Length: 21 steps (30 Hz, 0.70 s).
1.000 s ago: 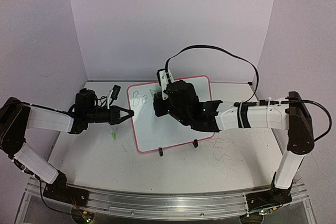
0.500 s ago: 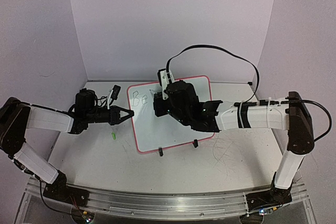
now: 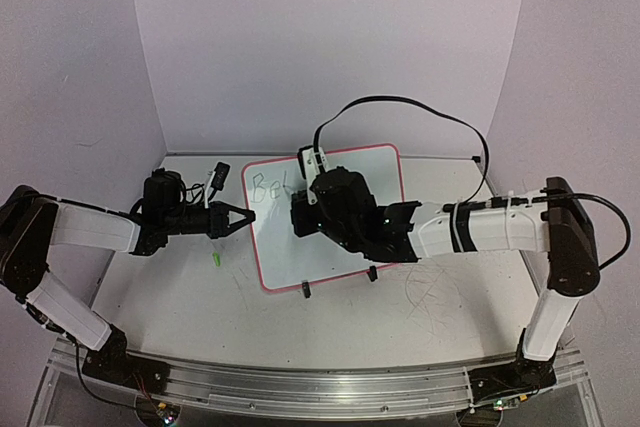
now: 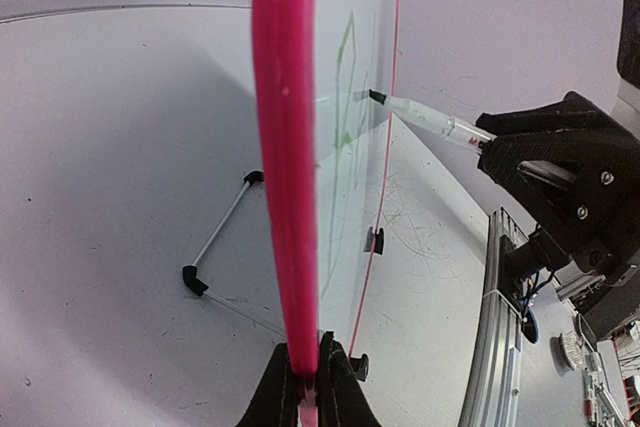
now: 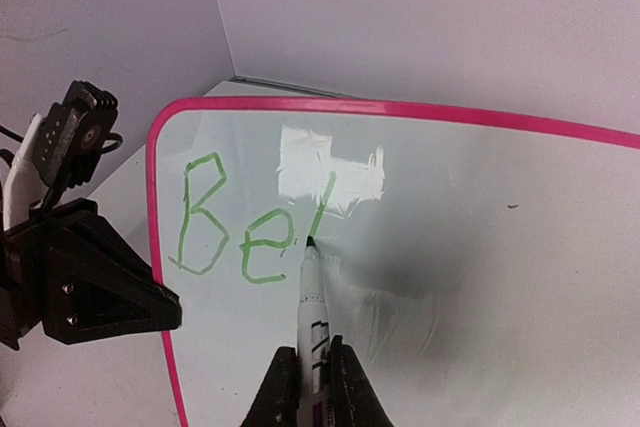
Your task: Write a sentence on the whiteboard
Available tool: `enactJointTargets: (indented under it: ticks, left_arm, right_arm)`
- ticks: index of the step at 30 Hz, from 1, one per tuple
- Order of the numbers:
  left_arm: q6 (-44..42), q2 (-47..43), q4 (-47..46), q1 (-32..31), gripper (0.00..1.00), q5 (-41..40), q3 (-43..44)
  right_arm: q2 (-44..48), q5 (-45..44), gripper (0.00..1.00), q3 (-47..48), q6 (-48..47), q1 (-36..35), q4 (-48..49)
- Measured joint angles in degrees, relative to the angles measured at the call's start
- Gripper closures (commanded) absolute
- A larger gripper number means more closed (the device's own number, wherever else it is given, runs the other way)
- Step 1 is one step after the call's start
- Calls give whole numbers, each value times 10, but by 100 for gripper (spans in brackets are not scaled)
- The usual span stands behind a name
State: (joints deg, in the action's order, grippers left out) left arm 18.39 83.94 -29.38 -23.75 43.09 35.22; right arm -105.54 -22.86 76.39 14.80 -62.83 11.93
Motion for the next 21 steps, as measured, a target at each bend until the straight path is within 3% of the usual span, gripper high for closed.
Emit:
enactJointTargets:
  ticks: [21]
  left_arm:
    - [-2,-1,0,-3,100,0,0]
  right_arm:
    - [19,-31,100,-28,14,-12,-18]
